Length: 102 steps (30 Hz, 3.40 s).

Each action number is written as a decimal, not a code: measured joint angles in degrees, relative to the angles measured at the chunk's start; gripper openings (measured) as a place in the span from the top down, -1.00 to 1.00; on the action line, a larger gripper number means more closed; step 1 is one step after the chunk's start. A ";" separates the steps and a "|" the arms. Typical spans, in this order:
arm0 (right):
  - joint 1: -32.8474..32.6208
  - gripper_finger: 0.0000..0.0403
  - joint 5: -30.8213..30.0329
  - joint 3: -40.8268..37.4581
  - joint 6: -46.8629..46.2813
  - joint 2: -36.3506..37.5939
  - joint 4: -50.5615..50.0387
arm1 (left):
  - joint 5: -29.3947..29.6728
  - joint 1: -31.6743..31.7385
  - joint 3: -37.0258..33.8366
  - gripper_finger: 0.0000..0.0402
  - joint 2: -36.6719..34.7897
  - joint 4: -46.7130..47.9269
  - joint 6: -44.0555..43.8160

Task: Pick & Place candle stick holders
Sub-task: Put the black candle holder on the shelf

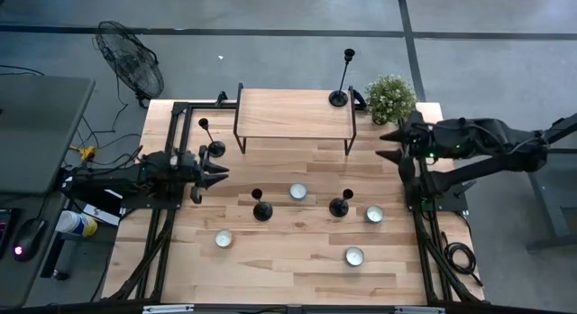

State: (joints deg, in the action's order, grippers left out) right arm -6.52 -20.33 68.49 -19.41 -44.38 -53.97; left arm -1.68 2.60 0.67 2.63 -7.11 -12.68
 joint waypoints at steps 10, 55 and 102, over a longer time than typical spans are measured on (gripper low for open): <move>3.76 -0.10 0.29 0.00 0.62 -1.95 2.22 | -0.21 -0.01 0.41 0.59 1.71 -3.44 -2.70; 4.01 -0.10 4.21 0.00 -0.01 -2.91 2.20 | -14.09 -0.03 12.37 -0.22 48.12 -23.04 2.34; 4.01 -0.10 4.19 0.00 0.40 -2.91 2.13 | -12.52 -3.86 16.98 -0.22 59.55 -32.77 6.88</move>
State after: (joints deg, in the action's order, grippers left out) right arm -2.50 -16.14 68.49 -19.01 -47.29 -51.83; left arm -14.20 -1.26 17.65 62.19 -39.88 -5.80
